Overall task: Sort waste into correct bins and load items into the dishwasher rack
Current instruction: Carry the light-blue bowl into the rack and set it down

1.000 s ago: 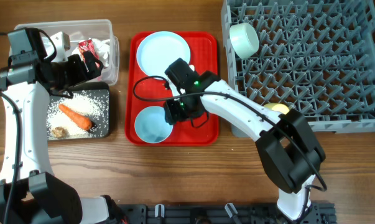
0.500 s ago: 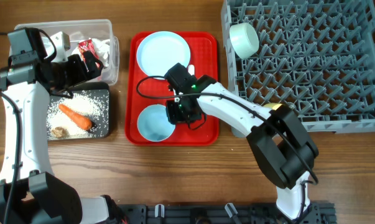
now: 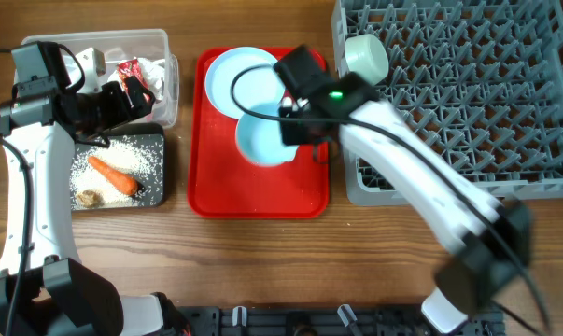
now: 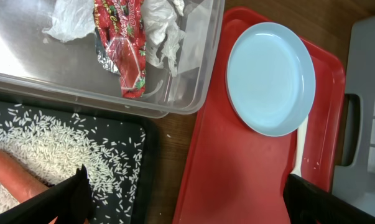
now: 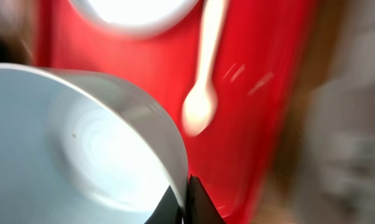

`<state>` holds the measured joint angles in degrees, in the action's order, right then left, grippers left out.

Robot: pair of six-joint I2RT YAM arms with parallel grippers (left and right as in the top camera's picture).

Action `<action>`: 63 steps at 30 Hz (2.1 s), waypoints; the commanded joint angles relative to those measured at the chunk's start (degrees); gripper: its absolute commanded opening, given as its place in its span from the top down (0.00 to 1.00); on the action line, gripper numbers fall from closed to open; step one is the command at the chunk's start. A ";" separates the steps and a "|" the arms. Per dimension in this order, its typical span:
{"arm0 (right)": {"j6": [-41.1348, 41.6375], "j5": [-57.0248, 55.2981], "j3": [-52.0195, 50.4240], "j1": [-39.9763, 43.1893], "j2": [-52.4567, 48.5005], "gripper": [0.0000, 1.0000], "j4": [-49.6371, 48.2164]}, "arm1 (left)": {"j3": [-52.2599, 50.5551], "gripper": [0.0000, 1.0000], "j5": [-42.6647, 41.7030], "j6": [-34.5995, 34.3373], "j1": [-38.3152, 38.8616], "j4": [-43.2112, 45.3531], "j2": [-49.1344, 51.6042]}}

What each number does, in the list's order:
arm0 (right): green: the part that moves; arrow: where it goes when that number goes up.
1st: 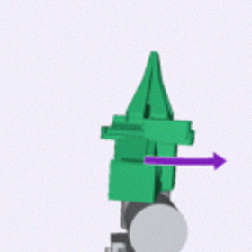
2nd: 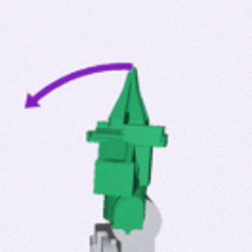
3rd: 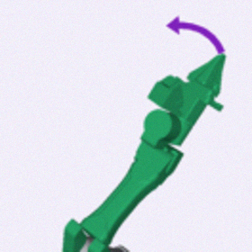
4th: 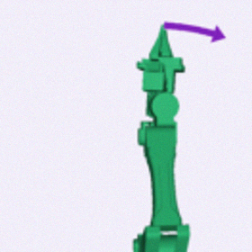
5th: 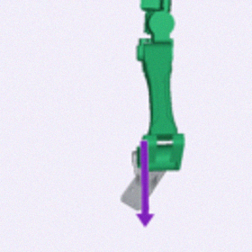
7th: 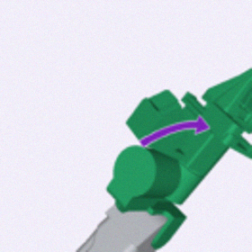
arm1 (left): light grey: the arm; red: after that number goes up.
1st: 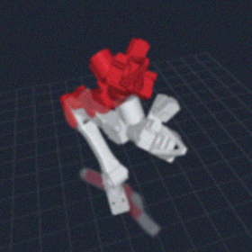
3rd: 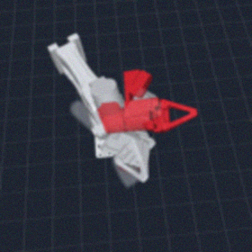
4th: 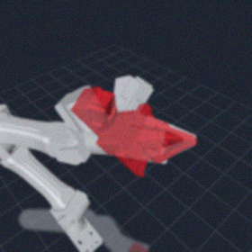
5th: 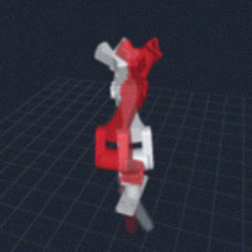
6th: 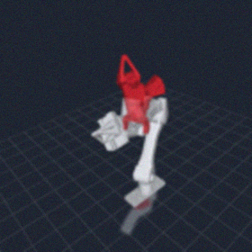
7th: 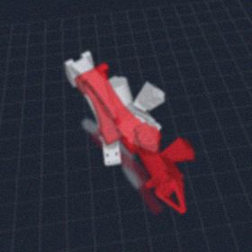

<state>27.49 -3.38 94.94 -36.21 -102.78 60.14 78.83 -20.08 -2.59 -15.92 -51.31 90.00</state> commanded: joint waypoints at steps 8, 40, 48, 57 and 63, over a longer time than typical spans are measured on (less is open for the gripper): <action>6.82 -67.08 -4.24 6.05 9.66 0.96 11.72 | 0.79 0.00 -0.90 0.87 -0.33 0.00 0.15; -36.52 -64.11 -13.97 8.66 -3.89 0.96 -15.15 | 0.79 0.00 -0.90 0.87 -0.33 0.00 0.15; -38.21 -64.13 -13.97 8.98 -4.31 0.96 -15.61 | 0.79 0.00 -0.90 0.87 -0.33 0.00 0.15; -38.27 -63.23 -13.97 10.58 -5.46 0.96 -15.80 | 0.79 0.00 -0.90 0.87 -0.33 0.00 0.15; -39.19 -63.21 -13.97 9.64 -5.44 0.94 -15.02 | 0.79 0.00 -0.90 0.85 -0.33 0.00 0.15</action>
<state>-10.59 -67.55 81.34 -25.82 -106.67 44.12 78.83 -20.08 -2.61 -15.92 -51.31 90.00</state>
